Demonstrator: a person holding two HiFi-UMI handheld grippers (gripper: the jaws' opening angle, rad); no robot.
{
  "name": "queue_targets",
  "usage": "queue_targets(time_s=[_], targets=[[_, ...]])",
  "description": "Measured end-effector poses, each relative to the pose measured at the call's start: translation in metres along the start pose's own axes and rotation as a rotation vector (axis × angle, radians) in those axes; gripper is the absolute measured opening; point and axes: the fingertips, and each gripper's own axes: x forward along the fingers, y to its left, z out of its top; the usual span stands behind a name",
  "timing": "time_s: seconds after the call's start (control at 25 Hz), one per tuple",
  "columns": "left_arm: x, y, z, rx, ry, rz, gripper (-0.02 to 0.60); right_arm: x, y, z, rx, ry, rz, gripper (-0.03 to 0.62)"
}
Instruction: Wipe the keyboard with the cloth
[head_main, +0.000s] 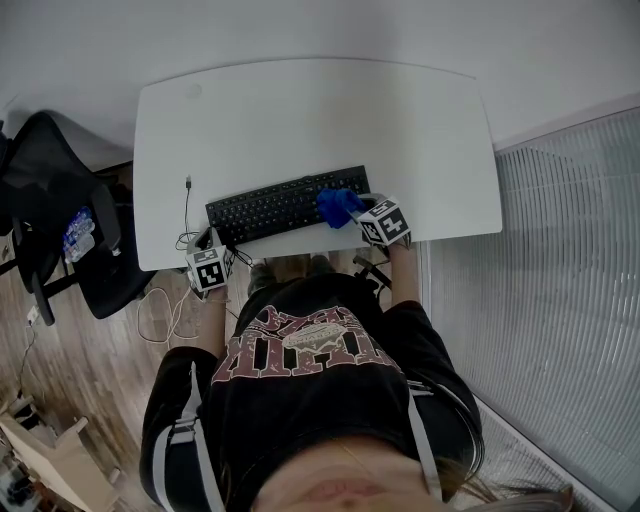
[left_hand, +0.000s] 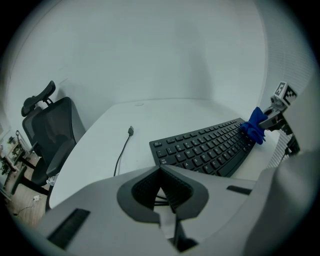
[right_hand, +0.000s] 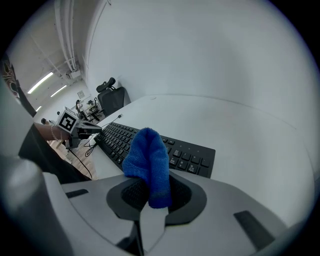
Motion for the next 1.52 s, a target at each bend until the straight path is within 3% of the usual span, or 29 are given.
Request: queue_targets(time_s=[0.56,1.2,1.52], targets=[[0.001,0.002,-0.001,-0.001,0.003,0.002,0.035,-0.025,-0.035,-0.021,0.08,-0.009,-0.093,0.064],[0.0,0.003,-0.001,-0.013,-0.001,0.002,0.035,-0.06,-0.079,-0.055,0.154,0.024,-0.27,0.064],[-0.001,0.003,0.0,-0.011,-0.004,0.006,0.035,-0.082,-0.09,-0.041,0.247,-0.1,-0.299,0.064]])
